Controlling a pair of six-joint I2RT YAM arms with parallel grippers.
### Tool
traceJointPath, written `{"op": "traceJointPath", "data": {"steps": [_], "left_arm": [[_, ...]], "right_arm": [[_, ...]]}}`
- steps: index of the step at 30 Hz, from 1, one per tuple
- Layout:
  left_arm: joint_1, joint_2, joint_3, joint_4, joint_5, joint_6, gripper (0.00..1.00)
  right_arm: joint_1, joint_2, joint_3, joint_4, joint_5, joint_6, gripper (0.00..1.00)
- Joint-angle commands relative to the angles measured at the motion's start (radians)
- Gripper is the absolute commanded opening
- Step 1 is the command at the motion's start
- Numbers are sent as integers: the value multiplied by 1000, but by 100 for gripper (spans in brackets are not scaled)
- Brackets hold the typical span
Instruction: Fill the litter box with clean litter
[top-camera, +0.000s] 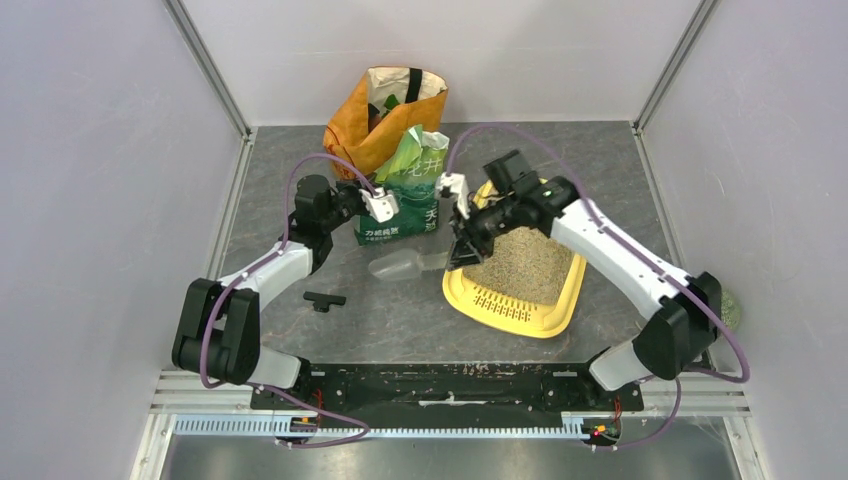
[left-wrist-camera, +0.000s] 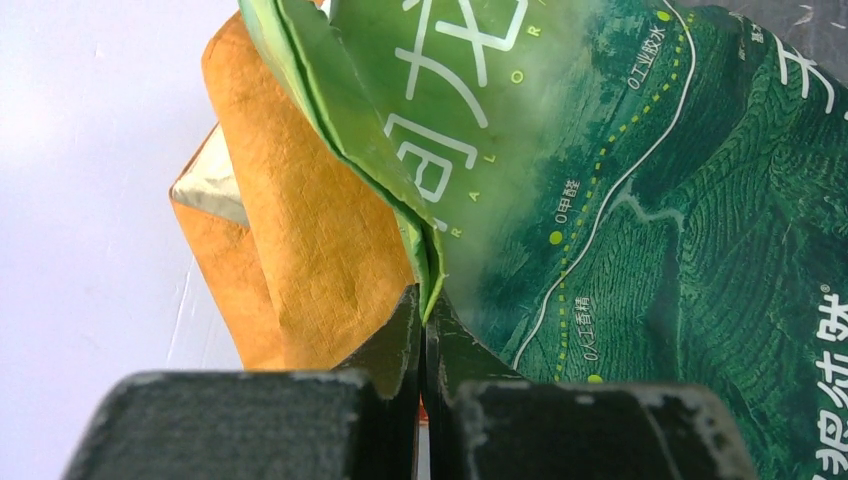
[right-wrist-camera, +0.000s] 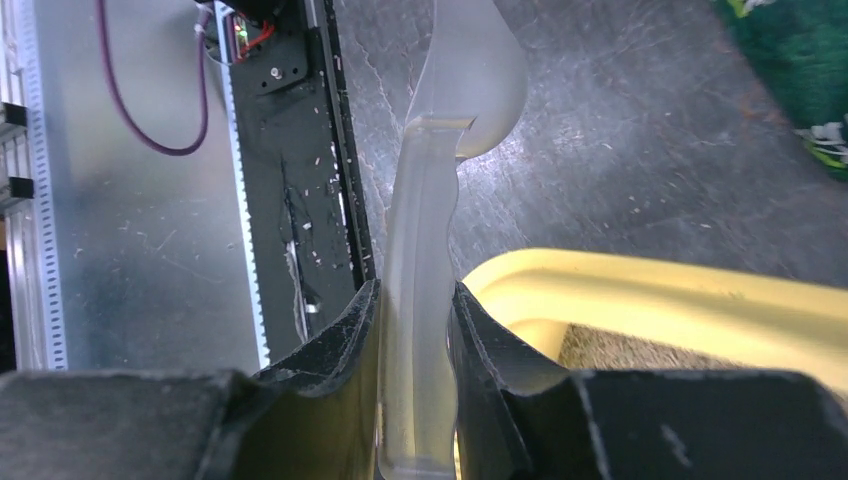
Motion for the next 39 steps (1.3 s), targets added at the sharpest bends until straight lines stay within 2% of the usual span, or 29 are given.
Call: {"op": "traceJointPath", "data": {"steps": [1,5,8,13,15,16,22,23,25,26,33,39], "left_arm": [[21,-9,58,179,-86,-101,2],[31,-12,53,181,-82,-113,2],[36,-5,51,183,-81,-117,2],[44,5,62,183,-65,-116,2],[48,11,69,181,-61,-114,2],[51,14,72,181,-59,-115,2],[65,25,73,184,-44,-111,2],[67,25,71,184,-40,-112,2],[69,24,67,185,-33,-113,2],[70,21,65,186,-32,-116,2],[100,-7,59,186,26,-183,2],[130,-67,29,199,212,-203,2]], "right_arm": [[69,19,-140,373,106,165,0],[135,25,-272,615,203,176,0],[189,82,-308,723,296,159,0],[233,201,-288,761,328,113,8],[246,233,-282,765,325,101,15],[250,246,-284,774,325,96,27],[256,262,-279,815,354,124,67],[256,258,-268,804,355,132,77],[254,243,-244,788,355,149,90],[248,229,-236,784,356,159,92],[104,99,-220,722,278,213,95],[-86,52,-128,677,182,169,97]]}}
